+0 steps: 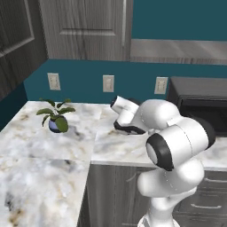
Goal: Take the bottled waters from the counter and place them in the freezer to freeze. Close the freezer door after placing the bottles.
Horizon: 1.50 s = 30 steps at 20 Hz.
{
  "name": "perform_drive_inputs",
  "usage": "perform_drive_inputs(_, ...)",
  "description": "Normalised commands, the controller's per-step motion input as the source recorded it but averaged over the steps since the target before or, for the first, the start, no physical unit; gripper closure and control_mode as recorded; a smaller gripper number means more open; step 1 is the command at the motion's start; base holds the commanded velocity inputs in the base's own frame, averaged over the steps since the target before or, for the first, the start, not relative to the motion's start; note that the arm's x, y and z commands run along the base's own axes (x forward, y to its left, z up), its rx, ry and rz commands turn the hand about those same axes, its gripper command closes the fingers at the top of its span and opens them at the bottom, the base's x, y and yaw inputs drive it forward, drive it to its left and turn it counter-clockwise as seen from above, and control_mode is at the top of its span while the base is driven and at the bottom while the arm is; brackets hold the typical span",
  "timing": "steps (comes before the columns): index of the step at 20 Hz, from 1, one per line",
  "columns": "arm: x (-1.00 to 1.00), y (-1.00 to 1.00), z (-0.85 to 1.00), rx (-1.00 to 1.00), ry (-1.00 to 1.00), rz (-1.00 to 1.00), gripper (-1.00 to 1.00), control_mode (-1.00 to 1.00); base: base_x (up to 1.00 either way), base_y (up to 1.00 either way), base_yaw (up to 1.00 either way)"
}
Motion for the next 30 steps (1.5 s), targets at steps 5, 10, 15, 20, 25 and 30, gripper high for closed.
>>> perform_drive_inputs(5,-0.03,-0.01,0.00,-0.04,0.00,0.00,-1.00,-1.00,0.00,0.00,0.00)
perform_drive_inputs(10,0.00,-0.15,0.00,-0.05,0.00,0.00,-1.00,-1.00,0.00,0.00,0.00)
perform_drive_inputs(15,0.00,-0.24,0.00,-0.03,0.00,0.00,-1.00,-1.00,0.00,0.00,0.00)
perform_drive_inputs(20,0.00,-0.10,0.00,0.00,0.00,0.00,-1.00,-1.00,0.00,0.00,0.00)
perform_drive_inputs(25,0.00,-0.05,0.00,-0.01,0.00,0.00,-1.00,-1.00,0.00,0.00,0.00)
perform_drive_inputs(30,-0.04,0.40,-0.05,-0.07,0.01,0.00,-1.00,-1.00,0.00,0.00,0.00)
